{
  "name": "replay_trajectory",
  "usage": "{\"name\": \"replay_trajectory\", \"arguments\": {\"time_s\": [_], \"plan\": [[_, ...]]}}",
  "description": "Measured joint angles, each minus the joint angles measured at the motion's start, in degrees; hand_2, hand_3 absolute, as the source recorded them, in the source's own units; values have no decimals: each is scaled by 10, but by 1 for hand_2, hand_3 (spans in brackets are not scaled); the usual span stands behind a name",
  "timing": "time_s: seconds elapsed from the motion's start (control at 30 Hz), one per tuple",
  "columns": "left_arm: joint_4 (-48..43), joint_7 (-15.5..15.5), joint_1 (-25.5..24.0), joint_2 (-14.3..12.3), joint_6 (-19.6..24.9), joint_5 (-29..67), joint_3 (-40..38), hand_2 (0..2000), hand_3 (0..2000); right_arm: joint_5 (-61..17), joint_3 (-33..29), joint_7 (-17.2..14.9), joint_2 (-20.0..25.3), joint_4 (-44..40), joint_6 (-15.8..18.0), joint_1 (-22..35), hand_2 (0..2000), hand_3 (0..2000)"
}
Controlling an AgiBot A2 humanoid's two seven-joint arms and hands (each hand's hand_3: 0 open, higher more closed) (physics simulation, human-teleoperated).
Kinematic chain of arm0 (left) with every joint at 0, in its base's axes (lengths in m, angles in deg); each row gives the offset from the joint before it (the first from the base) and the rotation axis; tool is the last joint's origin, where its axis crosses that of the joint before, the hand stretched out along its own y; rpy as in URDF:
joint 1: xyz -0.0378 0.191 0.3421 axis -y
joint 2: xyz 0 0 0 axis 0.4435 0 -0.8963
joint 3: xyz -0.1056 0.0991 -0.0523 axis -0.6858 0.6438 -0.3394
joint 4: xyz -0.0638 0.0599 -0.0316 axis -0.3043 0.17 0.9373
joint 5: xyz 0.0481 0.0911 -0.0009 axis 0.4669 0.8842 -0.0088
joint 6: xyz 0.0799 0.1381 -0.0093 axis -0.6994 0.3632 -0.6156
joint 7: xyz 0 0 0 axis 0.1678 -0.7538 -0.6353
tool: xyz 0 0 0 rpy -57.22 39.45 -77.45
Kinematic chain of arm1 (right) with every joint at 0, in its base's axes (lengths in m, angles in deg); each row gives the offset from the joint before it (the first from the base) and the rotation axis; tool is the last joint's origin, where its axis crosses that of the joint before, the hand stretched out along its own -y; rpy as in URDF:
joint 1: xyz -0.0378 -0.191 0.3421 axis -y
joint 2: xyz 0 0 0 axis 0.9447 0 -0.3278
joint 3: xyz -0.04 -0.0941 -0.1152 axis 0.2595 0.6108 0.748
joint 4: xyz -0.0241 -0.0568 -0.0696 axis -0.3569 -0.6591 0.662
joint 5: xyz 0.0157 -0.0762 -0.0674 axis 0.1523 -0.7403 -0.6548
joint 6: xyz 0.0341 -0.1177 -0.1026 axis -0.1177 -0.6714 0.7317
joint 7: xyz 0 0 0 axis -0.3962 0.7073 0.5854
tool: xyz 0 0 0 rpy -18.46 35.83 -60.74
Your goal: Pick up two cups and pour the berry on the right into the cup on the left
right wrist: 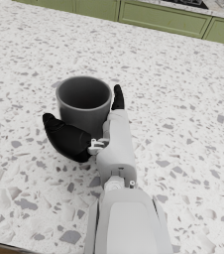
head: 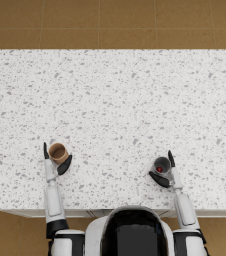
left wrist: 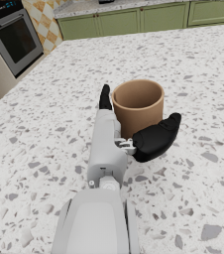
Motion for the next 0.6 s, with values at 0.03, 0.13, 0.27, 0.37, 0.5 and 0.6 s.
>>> {"name": "replay_trajectory", "arguments": {"time_s": [0.03, 0.13, 0.27, 0.37, 0.5, 0.6], "plan": [[-1, 0, -2, -1, 0, 0, 2, 0, 0, 0, -1, 0, 1, 0, 0, 0, 0, 0], [17, 0, 5, -3, 1, 0, 7, 0, 0, 0, -1, 0, 5, -3, -1, 3, 0, 0], [51, 0, 31, -3, 0, 0, 12, 0, 0, 0, 2, 0, 11, -8, 0, 7, 0, 0], [76, 2, 57, -2, 3, 1, 22, 2000, 653, 0, 10, 0, 18, -14, 4, 16, 1361, 327], [69, 1, 59, -1, 21, 1, 28, 2000, 1280, 0, 8, -2, 21, 5, 114, 12, 2000, 1280], [4, 1, 33, -6, 18, 0, 32, 2000, 1280, 0, -5, -1, 23, 31, 113, 7, 2000, 1280]]}}
